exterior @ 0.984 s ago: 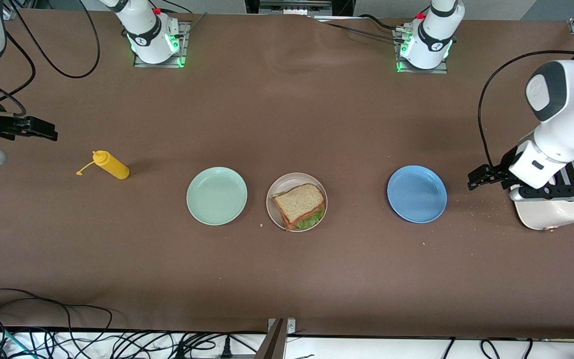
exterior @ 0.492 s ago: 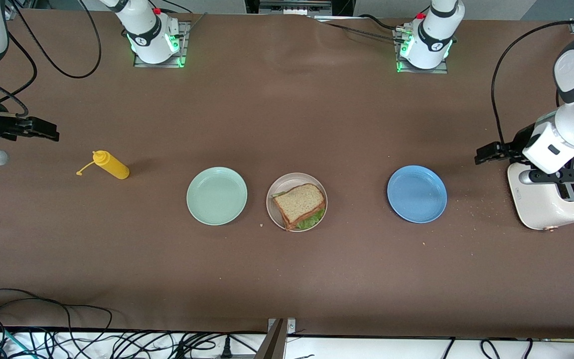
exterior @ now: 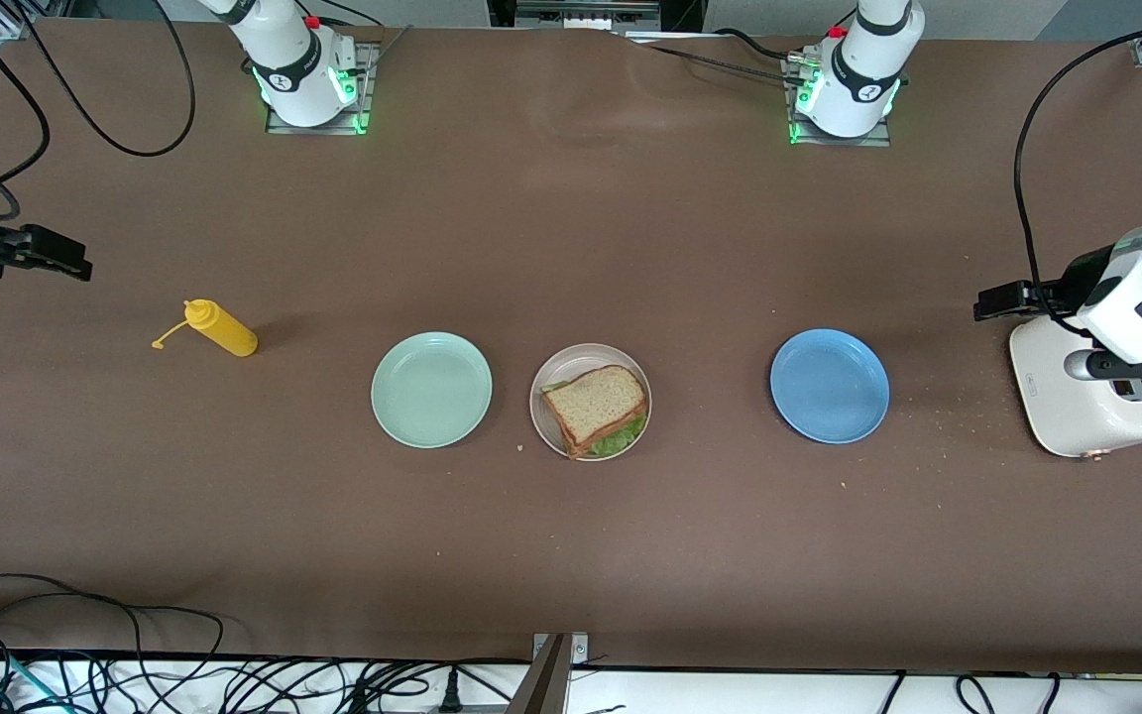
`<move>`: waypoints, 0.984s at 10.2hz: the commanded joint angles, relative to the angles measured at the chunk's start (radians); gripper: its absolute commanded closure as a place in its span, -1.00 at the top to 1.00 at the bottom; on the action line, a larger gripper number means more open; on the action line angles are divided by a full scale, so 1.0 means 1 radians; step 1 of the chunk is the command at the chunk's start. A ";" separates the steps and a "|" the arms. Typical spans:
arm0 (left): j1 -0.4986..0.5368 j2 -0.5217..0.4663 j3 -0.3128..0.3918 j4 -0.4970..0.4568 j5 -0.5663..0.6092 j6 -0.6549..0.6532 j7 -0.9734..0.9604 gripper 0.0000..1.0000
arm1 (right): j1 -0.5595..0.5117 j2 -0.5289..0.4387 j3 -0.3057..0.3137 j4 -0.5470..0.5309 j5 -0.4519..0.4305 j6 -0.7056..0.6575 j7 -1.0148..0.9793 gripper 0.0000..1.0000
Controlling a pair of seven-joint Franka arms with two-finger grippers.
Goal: Make sandwich on beige plate with both arms
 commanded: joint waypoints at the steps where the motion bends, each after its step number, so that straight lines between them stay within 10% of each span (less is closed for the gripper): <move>1: 0.006 0.014 -0.008 0.066 0.029 -0.030 -0.008 1.00 | -0.004 -0.007 -0.018 0.020 0.005 -0.020 0.006 1.00; 10: -0.019 0.006 -0.028 0.118 0.037 -0.058 0.015 1.00 | 0.003 0.006 -0.010 0.018 0.079 0.016 0.009 1.00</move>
